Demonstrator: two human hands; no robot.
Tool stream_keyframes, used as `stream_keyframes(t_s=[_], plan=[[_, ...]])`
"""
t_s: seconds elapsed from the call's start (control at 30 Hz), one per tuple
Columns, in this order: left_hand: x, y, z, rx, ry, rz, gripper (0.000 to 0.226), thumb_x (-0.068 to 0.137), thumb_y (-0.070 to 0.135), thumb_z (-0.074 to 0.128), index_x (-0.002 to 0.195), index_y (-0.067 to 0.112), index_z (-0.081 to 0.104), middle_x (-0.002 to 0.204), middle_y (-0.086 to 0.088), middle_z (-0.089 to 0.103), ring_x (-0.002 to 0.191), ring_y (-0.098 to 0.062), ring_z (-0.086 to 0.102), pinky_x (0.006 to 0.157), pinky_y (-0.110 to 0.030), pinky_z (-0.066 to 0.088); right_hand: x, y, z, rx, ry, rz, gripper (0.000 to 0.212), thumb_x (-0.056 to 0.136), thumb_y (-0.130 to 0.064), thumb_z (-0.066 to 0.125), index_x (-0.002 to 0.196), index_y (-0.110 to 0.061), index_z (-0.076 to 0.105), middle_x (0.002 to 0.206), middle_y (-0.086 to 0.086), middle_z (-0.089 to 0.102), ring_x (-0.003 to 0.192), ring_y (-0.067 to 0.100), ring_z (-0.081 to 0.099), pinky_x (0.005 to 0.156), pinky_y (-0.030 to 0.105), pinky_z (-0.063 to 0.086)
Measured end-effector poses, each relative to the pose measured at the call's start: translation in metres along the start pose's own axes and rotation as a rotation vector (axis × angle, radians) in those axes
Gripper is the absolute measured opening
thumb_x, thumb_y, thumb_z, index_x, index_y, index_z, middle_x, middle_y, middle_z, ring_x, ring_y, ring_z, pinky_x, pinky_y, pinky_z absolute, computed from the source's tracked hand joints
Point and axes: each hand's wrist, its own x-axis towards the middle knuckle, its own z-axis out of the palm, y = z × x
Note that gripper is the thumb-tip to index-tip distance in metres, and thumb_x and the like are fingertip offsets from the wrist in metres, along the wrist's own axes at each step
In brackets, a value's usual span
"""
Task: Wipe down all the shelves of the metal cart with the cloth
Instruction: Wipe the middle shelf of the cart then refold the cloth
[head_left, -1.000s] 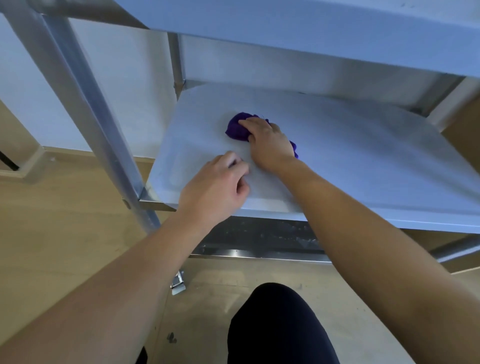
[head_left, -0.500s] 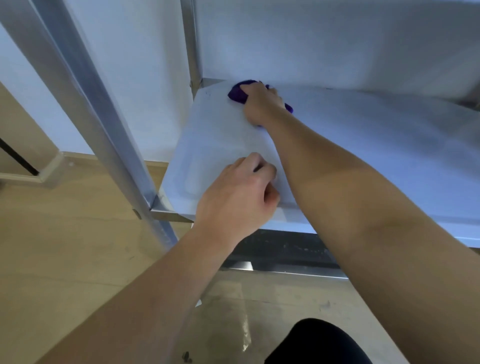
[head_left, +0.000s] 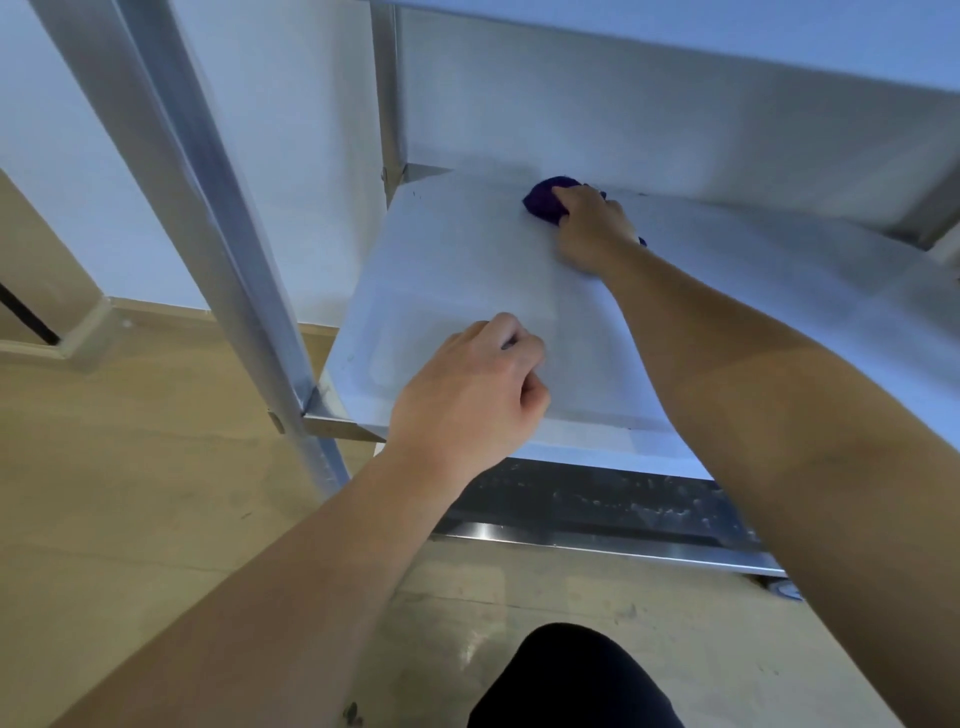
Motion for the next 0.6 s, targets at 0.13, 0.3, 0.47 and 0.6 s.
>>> stream_keyframes(t_s=[0.13, 0.3, 0.47, 0.6], plan=[[0.0, -0.001, -0.001, -0.005, -0.01, -0.006, 0.021, 0.088, 0.023, 0.045, 0.096, 0.021, 0.065, 0.103, 0.009, 0.055, 0.091, -0.018, 0.055, 0.062, -0.037, 0.053, -0.025, -0.01, 0.005, 0.01, -0.04, -0.107, 0.055, 0.095, -0.01, 0.035, 0.147, -0.029, 0.03, 0.154, 0.004, 0.027, 0.138, 0.034, 0.028, 0.11, 0.045, 0.032], [0.003, -0.005, 0.0, -0.006, -0.026, 0.035, 0.029, 0.085, 0.026, 0.04, 0.095, 0.017, 0.065, 0.102, 0.005, 0.056, 0.088, -0.021, 0.057, 0.065, -0.041, 0.052, -0.084, 0.003, 0.006, 0.017, -0.025, -0.32, 0.049, 0.099, -0.016, 0.037, 0.147, -0.024, 0.035, 0.155, -0.001, 0.032, 0.136, 0.03, 0.033, 0.114, 0.04, 0.026], [0.004, -0.006, -0.001, -0.008, -0.022, 0.066, 0.024, 0.087, 0.02, 0.047, 0.099, 0.014, 0.068, 0.105, 0.003, 0.059, 0.088, -0.022, 0.06, 0.068, -0.04, 0.054, -0.123, 0.032, -0.008, 0.047, 0.007, -0.299, 0.047, 0.1, -0.017, 0.037, 0.146, -0.027, 0.037, 0.153, -0.006, 0.035, 0.132, 0.028, 0.037, 0.11, 0.04, 0.032], [0.006, -0.006, -0.002, 0.007, -0.011, 0.094, 0.023, 0.086, 0.016, 0.051, 0.098, 0.013, 0.07, 0.104, 0.002, 0.062, 0.089, -0.022, 0.062, 0.068, -0.037, 0.053, -0.134, 0.057, -0.018, 0.047, 0.031, -0.239, 0.047, 0.1, -0.017, 0.037, 0.146, -0.028, 0.036, 0.153, -0.005, 0.035, 0.134, 0.027, 0.035, 0.108, 0.039, 0.033]])
